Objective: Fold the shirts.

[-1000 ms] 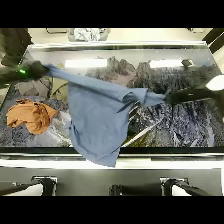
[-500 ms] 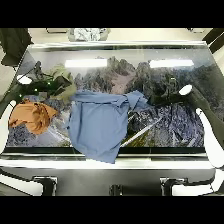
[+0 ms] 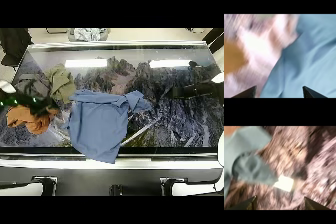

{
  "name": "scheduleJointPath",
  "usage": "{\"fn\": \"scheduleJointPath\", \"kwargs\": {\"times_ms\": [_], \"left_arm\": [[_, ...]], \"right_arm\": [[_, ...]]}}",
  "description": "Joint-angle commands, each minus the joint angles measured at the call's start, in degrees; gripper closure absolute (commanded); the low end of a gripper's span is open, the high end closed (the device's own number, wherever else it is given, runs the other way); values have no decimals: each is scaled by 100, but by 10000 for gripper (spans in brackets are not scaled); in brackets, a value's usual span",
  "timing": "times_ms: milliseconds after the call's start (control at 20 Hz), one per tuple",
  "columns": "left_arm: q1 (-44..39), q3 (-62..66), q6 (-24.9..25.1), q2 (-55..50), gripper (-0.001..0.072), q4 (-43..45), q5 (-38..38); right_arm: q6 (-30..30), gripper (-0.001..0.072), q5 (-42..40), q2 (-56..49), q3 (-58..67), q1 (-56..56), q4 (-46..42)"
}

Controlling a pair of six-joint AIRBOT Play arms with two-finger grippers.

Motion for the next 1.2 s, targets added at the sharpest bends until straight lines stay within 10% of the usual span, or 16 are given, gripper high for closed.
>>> {"fn": "scheduleJointPath", "kwargs": {"times_ms": [0,400,450,550,800,900,950,1150], "left_arm": [[-291,-1947,2,960,-12,-162,636],[-1563,-3423,232,953,1,-1331,1845],[-1646,-3423,210,920,132,-1335,1943],[-1740,-3418,197,907,644,-1344,2138],[-1742,-3418,236,911,679,-1342,2208],[-1740,-3399,251,927,680,-1340,2210],[-1727,-3329,400,927,680,-1338,2210],[-1279,-2402,557,916,681,-1298,2216]], "right_arm": [[-238,32,409,-291,98,155,-87],[-568,3,-192,-970,98,822,-9],[-662,3,-170,-1045,98,835,90],[-898,3,-199,-1189,98,918,426],[-964,9,-785,-1572,98,1220,979],[-935,241,-859,-1644,98,1340,953],[-938,579,-863,-1641,101,1360,938],[-960,667,-608,-1311,105,942,573]]}}
